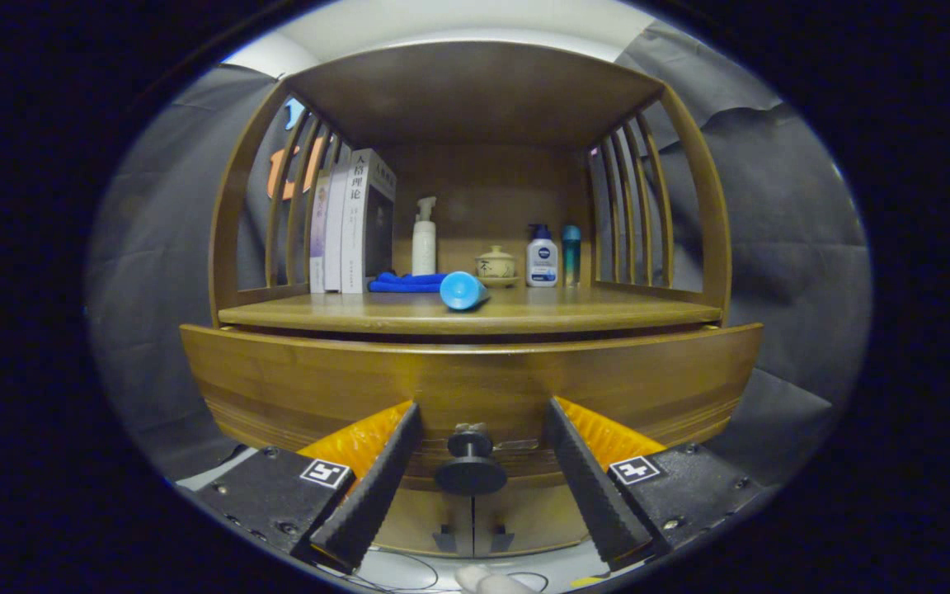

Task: Pull open the drawer, take out the items inside it, and place them on the countertop above the cabinet.

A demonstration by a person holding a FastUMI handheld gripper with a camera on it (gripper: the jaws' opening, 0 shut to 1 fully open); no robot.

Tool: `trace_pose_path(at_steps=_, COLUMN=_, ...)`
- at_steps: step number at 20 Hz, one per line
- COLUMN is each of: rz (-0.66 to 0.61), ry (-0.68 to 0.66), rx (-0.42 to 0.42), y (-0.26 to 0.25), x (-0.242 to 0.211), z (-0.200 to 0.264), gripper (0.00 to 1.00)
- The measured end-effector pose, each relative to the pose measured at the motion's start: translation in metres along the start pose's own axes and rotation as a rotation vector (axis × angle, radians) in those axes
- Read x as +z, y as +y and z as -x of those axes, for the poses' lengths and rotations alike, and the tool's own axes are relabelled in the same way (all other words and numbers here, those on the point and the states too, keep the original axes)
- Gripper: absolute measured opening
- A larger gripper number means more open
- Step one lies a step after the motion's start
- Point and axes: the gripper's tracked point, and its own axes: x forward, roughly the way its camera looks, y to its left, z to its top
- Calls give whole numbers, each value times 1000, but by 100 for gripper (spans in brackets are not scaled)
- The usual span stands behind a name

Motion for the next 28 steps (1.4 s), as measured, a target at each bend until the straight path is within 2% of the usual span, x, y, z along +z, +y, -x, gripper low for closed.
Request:
trace_pose_path(at_steps=6, rz=3, ry=43, rx=-3, y=5, x=0, z=-24, gripper=99)
trace_pose_path(at_steps=9, rz=36, ry=130, rx=-5, y=8, x=-12, z=-34, gripper=100)
trace_pose_path(at_steps=11, rz=-19, ry=128, rx=6, y=12, x=-8, z=-32, gripper=99)
trace_pose_path(at_steps=14, rz=12, ry=95, rx=12, y=8, x=-9, z=-30, gripper=99)
trace_pose_path(at_steps=19, rz=92, ry=10, rx=30, y=1, x=1, z=29, gripper=99)
trace_pose_path(at_steps=25, rz=-54, ry=44, rx=72, y=-26, x=-2, z=120, gripper=100)
trace_pose_path(at_steps=28, rz=-33, ry=-8, rx=90, y=-38, x=21, z=144, gripper=100)
